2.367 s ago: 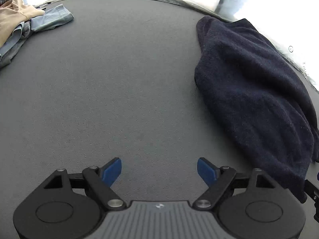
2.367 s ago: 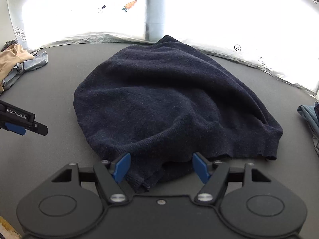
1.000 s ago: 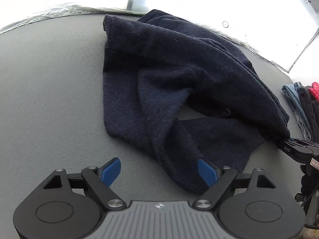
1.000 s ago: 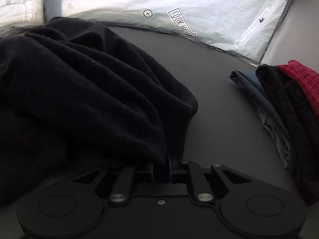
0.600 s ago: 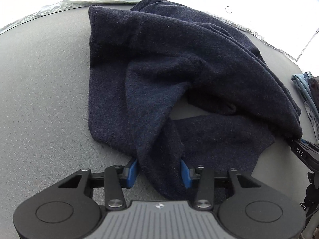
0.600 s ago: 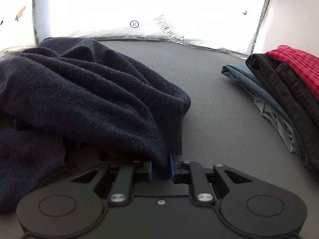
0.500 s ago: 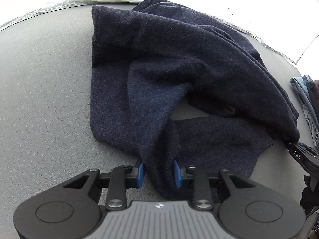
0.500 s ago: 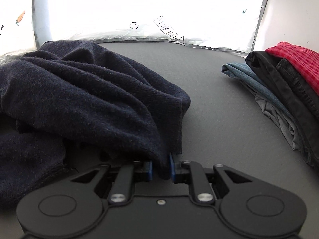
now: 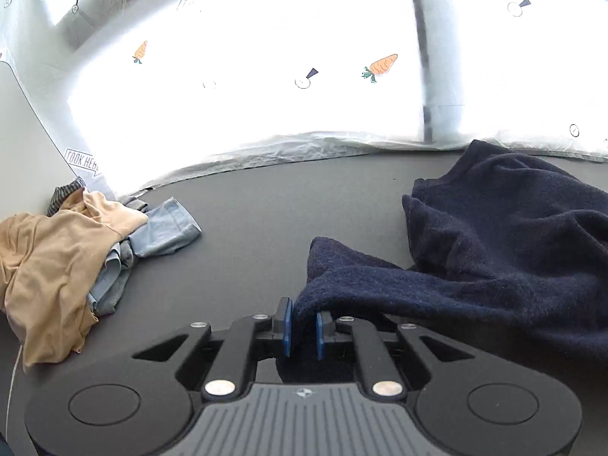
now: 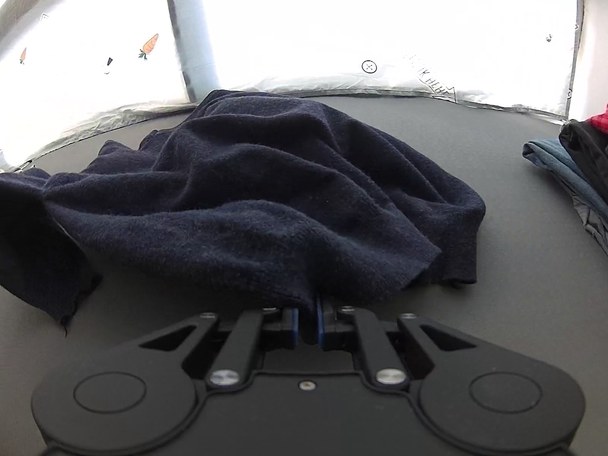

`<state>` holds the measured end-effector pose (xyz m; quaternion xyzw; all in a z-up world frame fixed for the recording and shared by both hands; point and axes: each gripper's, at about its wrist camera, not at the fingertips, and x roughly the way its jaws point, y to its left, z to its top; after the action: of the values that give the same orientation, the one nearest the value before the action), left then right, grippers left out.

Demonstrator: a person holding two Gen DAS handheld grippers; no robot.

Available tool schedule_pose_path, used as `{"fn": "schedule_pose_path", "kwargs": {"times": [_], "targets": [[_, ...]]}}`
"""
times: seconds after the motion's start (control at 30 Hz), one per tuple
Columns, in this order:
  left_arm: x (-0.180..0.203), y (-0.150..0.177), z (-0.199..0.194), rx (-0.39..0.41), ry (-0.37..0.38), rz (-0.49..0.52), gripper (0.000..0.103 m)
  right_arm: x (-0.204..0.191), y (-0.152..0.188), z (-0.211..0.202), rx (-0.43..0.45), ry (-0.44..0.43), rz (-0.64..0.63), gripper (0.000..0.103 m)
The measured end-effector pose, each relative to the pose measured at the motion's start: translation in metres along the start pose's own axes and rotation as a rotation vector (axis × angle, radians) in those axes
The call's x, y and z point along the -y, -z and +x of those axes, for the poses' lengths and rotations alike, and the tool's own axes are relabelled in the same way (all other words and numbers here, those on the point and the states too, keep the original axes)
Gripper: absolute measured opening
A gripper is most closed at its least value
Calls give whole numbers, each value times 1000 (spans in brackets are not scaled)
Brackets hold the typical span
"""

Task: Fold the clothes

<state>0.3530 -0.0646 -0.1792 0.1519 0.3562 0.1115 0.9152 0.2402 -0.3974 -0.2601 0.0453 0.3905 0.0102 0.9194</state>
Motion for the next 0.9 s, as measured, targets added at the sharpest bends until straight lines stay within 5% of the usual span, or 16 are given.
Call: {"fn": "schedule_pose_path", "kwargs": {"times": [0.07, 0.17, 0.3, 0.4, 0.57, 0.7, 0.9], "targets": [[0, -3, 0, 66, -105, 89, 14, -25, 3, -5, 5, -74, -74, 9], [13, 8, 17, 6, -154, 205, 19, -61, 9, -3, -14, -121, -228, 9], [6, 51, 42, -218, 44, 26, 32, -72, 12, 5, -54, -130, -252, 9], [2, 87, 45, -327, 82, -81, 46, -68, 13, 7, -80, -117, -202, 9], [4, 108, 37, -315, 82, -84, 76, -55, 16, 15, -139, -93, -125, 9], [-7, 104, 39, -319, 84, -175, 77, -59, 15, 19, -160, -89, -139, 10], [-45, 107, 51, -337, 223, -468, 88, -60, 16, 24, -187, -94, -145, 10]]}}
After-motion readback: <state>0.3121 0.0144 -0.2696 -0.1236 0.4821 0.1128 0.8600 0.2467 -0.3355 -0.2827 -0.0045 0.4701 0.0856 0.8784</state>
